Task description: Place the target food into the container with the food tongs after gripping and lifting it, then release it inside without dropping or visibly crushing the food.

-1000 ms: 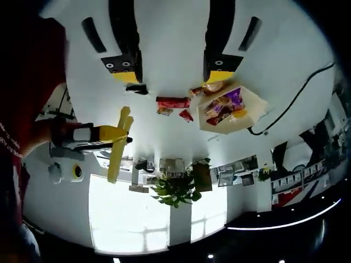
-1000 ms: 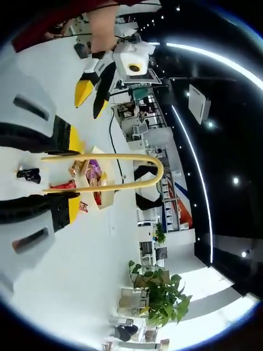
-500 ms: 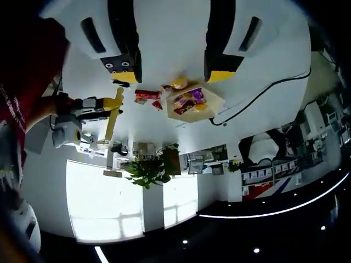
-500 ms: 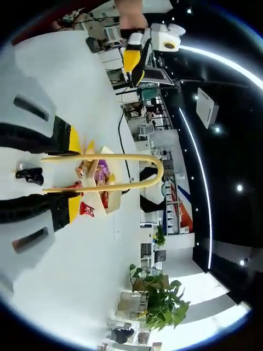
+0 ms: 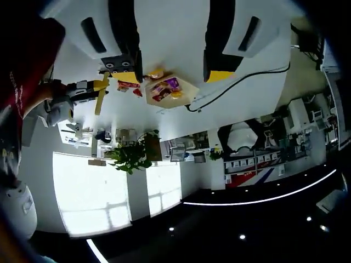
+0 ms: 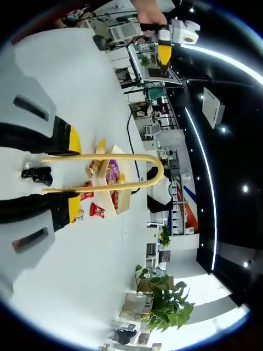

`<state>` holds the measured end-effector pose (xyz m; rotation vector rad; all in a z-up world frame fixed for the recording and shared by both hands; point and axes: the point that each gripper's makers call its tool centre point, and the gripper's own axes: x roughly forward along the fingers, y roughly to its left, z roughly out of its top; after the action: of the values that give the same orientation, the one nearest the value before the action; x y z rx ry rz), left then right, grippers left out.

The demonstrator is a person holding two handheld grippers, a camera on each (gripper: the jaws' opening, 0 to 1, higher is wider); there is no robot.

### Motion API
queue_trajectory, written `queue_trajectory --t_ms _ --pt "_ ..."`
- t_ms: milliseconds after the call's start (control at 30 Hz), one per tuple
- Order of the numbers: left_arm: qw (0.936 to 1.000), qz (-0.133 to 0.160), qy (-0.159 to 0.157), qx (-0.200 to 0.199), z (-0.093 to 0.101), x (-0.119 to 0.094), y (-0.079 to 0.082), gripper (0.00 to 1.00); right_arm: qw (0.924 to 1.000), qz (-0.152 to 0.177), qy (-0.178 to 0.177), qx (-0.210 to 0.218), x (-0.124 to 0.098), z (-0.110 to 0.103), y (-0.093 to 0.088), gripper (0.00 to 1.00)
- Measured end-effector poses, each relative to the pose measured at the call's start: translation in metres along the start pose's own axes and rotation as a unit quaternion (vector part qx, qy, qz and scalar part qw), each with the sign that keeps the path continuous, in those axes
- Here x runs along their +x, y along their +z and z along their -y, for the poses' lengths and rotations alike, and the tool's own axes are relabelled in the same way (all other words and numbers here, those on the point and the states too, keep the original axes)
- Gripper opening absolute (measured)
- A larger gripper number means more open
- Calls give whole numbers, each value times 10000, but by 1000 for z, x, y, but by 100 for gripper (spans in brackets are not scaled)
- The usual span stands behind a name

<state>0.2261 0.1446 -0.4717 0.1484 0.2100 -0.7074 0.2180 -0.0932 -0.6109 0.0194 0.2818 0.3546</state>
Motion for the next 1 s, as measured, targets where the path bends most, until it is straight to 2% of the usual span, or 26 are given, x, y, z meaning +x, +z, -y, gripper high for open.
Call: queue_trajectory --t_ms 300,533,767,933,1000 --pt "9999 66 107 88 -3 -9 7 47 9999 -126 -4 -86 2 -2 -12 23" --pt "9998 7 128 153 -4 -11 6 47 9991 -123 8 -401 1 -4 -13 21" --pt "9998 25 125 179 -4 -11 6 47 9980 -358 19 -526 0 -4 -12 14" --pt "9998 18 132 155 -4 -12 5 47 9980 -411 41 -488 -3 -2 -8 14" --pt "9998 24 133 140 -4 -12 5 46 9988 -358 20 -327 -3 1 -3 14"
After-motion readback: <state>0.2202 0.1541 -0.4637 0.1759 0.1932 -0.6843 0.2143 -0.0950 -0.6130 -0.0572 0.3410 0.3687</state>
